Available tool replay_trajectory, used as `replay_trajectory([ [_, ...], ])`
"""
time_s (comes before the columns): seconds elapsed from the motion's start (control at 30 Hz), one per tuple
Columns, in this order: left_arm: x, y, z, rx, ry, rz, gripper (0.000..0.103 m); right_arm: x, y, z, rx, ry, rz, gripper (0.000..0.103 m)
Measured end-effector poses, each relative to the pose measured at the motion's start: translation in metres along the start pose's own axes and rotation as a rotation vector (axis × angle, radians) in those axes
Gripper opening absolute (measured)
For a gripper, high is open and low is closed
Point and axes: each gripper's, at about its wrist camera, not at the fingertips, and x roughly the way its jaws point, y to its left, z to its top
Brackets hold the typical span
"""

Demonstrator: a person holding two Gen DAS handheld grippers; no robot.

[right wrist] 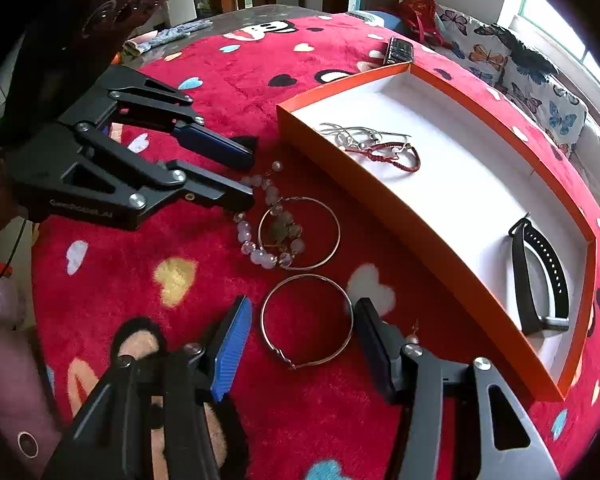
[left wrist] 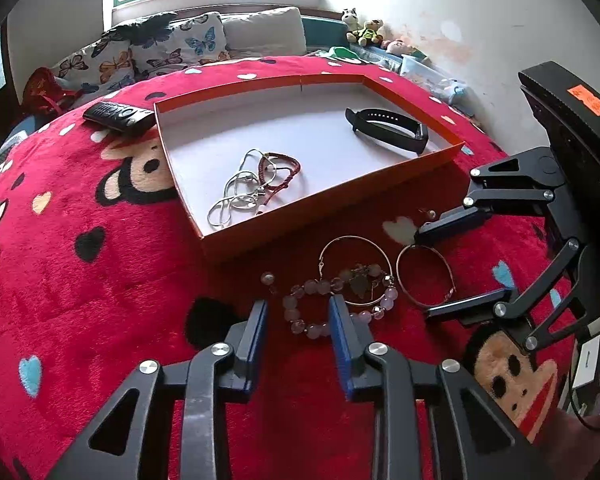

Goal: Organize jewelry
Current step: 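Grasp the pink beaded bracelet with the left tool while the right tool grasps a large silver hoop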

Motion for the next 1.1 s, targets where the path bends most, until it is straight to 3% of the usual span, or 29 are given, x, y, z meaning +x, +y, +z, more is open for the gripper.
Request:
replay_trajectory([
  [0.33, -0.005, -0.015, -0.007, 0.031, -0.022, 0.018, 0.008, -0.001, 0.004, -0.006, 0.031, -0.009, -0.001, 0.056],
  [0.77, -0.032, -0.021, -0.020, 0.011, -0.066, 0.042, 0.007, -0.005, 0.007, -0.010, 0.057, -0.028, -0.027, 0.054],
  [1.1, -0.073, -0.025, 0.003, 0.021, -0.155, 0.040, 0.007, -0.029, 0.005, -0.010, 0.124, -0.067, 0.008, 0.054],
])
